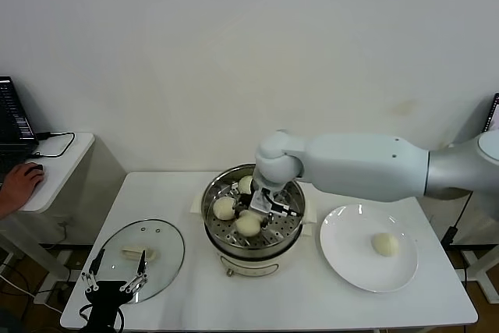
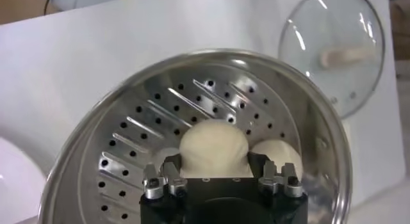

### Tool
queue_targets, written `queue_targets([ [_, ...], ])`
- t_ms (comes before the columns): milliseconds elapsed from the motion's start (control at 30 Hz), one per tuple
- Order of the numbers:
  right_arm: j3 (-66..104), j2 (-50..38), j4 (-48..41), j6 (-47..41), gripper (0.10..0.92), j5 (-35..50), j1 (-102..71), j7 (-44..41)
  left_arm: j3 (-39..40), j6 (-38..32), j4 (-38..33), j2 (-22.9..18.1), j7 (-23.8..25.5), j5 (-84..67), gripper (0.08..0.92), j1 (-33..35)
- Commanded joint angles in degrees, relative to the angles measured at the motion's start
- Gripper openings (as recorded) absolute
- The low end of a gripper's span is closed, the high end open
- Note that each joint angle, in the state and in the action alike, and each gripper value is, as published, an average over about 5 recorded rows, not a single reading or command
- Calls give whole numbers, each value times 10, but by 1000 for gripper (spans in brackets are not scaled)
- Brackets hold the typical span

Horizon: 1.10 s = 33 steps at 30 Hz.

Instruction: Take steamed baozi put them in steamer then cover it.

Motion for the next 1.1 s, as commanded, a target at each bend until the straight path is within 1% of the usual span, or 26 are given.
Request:
queue_targets([
  [33,-8,6,6,25,668,-15,-3,-1,0,0,0,0,0,0,823,0],
  [233,0,-14,9,20,788,-5,10,-6,-1,0,-1,1,0,0,823,-1],
  [333,12,-40,11,4,818,18,26,-17,-2,0,-1,4,1,0,823,-2],
  [433,29,-82,16,-35,822,51,40,-30,-2,0,-1,6,1,0,823,-4],
  [567,57,-161,38,-136,823,83,51,-40,0,1,-1,9,1,0,823,-6],
  [700,78,-253,65,-233,823,89,48,-37,3,1,-2,13,2,0,823,-8],
  [767,88,-305,78,-262,823,83,39,-38,6,2,-2,14,2,0,823,-11],
  [900,113,-391,91,-282,823,66,-1,-41,11,2,0,16,3,2,823,-14],
  [1100,183,-464,68,-269,823,2,-113,-45,15,1,5,21,3,2,823,-17],
])
